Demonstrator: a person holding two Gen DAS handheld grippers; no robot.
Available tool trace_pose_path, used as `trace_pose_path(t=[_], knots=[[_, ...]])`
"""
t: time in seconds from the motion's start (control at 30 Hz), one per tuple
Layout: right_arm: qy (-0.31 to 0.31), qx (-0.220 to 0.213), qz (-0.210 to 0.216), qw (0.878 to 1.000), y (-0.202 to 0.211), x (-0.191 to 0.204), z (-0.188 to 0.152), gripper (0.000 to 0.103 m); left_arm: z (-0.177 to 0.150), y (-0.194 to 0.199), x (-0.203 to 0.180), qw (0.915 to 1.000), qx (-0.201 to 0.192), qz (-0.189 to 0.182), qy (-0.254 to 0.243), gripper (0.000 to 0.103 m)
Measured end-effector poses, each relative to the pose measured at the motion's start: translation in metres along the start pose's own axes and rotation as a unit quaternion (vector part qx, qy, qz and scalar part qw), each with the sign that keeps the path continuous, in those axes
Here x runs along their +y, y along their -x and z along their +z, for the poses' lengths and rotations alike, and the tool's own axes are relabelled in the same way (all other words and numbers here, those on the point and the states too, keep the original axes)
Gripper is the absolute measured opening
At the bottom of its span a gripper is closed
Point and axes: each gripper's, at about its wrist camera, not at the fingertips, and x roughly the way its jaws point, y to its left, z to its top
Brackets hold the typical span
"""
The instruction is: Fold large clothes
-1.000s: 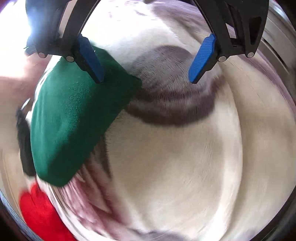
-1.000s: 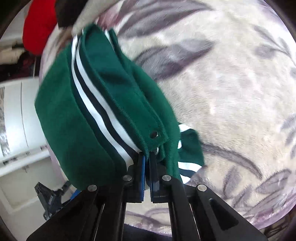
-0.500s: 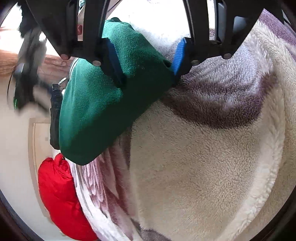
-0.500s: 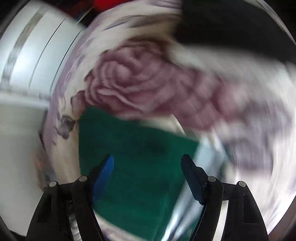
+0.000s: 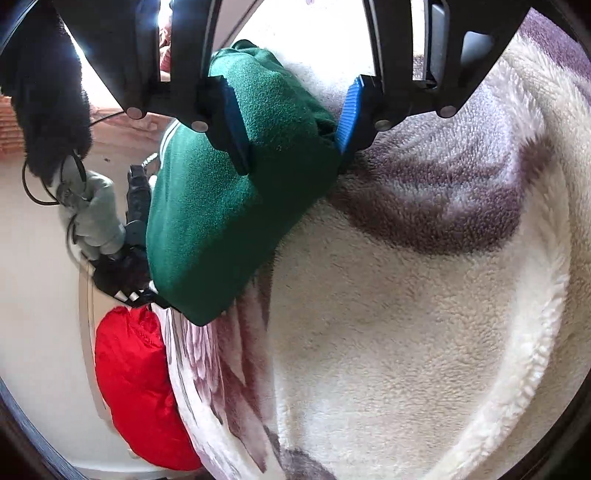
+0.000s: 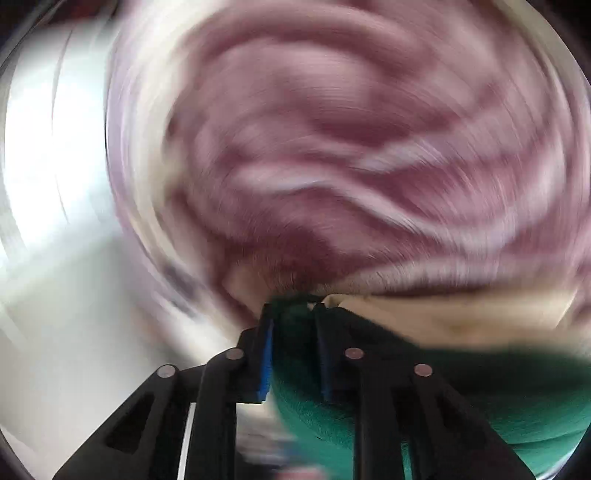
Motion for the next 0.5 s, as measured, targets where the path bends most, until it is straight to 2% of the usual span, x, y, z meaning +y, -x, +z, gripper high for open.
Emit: trace_pose_path(t=[0.03,0.1,0.17,0.2,0.23,0.27,0.3,0.33,0.4,0.5], knots=[[-0.027,0.002,0.026,0.999,0.000,-0.015,0.001,0.018,0.001,0.000,0.000,0.9999,0.011,0.003,0.001,0.043],[0.004,0.007,0.038,0.999,0.003,-0.015,-0.003,0.020,0.006,0.003,-0.001,0.9993,0.036,0.003,-0.002,0.045],[0.044,0.001,0.038,0.998,0.019,-0.004,-0.014,0.033,0.011,0.012,-0.005,0.9987,0.045,0.016,-0.017,0.043],[0.058,-0.005,0.040,0.998,0.033,-0.001,-0.020,0.053,0.012,0.016,-0.007,0.9984,0.045,0.021,-0.025,0.044],[0.073,-0.017,0.036,0.997,0.049,0.001,-0.026,0.073,0.016,0.024,-0.011,0.9978,0.044,0.029,-0.041,0.050],[0.091,-0.045,0.021,0.995,0.074,0.000,-0.035,0.079,0.020,0.029,-0.014,0.9974,0.041,0.033,-0.049,0.065],[0.106,-0.073,0.001,0.992,0.095,-0.004,-0.045,0.084,0.025,0.034,-0.018,0.9970,0.036,0.036,-0.058,0.070],[0.117,-0.096,-0.022,0.988,0.111,-0.006,-0.052,0.084,0.029,0.037,-0.022,0.9968,0.034,0.033,-0.065,0.071],[0.121,-0.130,-0.080,0.981,0.150,-0.036,-0.076,0.084,0.038,0.037,-0.031,0.9959,0.033,0.031,-0.079,0.071],[0.084,-0.156,-0.131,0.975,0.182,-0.098,-0.108,0.086,0.051,0.023,-0.046,0.9931,0.037,0.034,-0.105,0.071]])
